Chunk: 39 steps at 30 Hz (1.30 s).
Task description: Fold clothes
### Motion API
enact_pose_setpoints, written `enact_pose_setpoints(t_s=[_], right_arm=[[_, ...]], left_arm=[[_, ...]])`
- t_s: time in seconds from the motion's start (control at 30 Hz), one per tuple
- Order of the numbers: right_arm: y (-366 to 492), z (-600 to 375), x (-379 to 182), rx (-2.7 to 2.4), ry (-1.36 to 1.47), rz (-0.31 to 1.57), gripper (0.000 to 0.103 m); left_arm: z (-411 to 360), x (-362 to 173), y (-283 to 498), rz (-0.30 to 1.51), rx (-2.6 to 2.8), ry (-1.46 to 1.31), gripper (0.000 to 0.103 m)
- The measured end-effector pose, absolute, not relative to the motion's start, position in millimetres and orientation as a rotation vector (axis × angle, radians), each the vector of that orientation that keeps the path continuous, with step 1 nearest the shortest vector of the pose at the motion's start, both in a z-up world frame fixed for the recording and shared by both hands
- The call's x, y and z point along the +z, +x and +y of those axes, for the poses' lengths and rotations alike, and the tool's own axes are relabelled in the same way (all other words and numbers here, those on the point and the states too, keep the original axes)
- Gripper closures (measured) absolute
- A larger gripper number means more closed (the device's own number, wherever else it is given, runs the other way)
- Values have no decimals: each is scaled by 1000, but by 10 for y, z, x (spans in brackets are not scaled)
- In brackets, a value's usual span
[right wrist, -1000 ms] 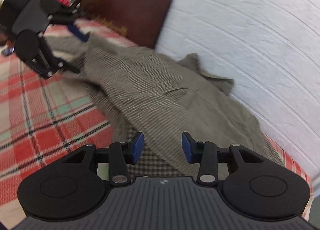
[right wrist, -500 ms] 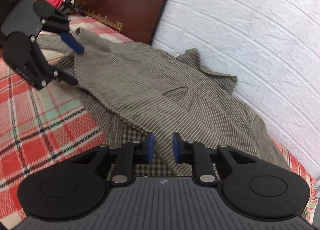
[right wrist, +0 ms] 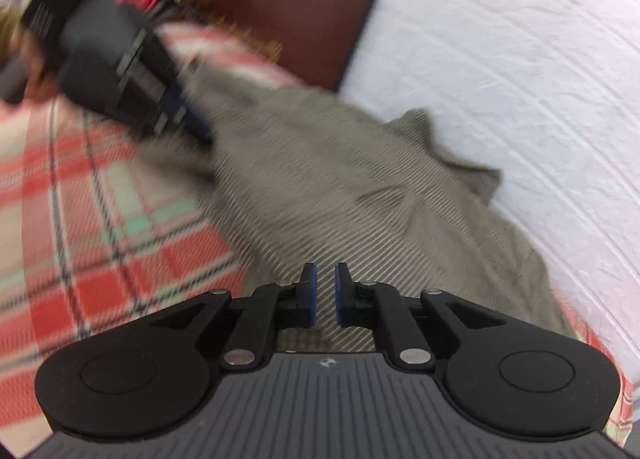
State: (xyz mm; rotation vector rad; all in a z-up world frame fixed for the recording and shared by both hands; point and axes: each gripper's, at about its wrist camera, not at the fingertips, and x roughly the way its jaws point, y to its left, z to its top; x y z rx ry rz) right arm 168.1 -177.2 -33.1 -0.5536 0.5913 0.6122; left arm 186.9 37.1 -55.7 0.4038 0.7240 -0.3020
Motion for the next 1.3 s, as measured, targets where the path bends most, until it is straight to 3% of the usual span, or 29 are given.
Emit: enact_pose_setpoints(t_s=[0.07, 0.17, 0.27, 0.3, 0.33, 0.37, 0.77, 0.87, 0.9, 0.93, 0.97, 1.13, 1.2, 1.27, 1.3], right_arm=[[1648, -1724, -436, 603, -586, 589, 78], [1602, -1694, -500, 592, -608, 565, 68], [1637, -1706, -450, 577, -592, 559, 71], [1660, -1713, -425, 570, -585, 559, 77], [1684, -1720, -400, 562, -578, 559, 99], [1707, -1727, -375, 555, -572, 559, 101], [2695, -1766, 307, 314, -470, 396, 102], [3146, -1766, 264, 219, -394, 422, 101], [3304, -1778, 171, 192, -368, 487, 99], [3463, -1789, 76, 165, -343, 553, 81], [3576, -1806, -39, 136, -342, 621, 65], [3300, -2014, -167, 113, -343, 561, 61], [2995, -2095, -95, 169, -299, 513, 54], [2635, -2137, -48, 248, -247, 480, 42], [2456, -2153, -36, 291, -223, 469, 42]], left_arm=[[395, -492, 1883, 714, -308, 371, 103], [430, -376, 1900, 690, -302, 344, 103], [462, -287, 1952, 673, -278, 312, 103], [471, -261, 1979, 669, -264, 298, 103], [479, -234, 2014, 663, -251, 284, 103], [483, -210, 2047, 658, -242, 269, 103], [350, 30, 2825, 590, -122, 146, 100], [336, -45, 3169, 629, -78, 129, 70], [335, -109, 3289, 658, -53, 133, 52], [346, -203, 3399, 699, -17, 146, 38], [374, -278, 3446, 724, -1, 159, 38], [653, -315, 3201, 730, -14, 165, 38], [729, -226, 2832, 677, -54, 190, 36], [746, -193, 2427, 630, -98, 243, 29], [722, -207, 2207, 609, -122, 284, 24]])
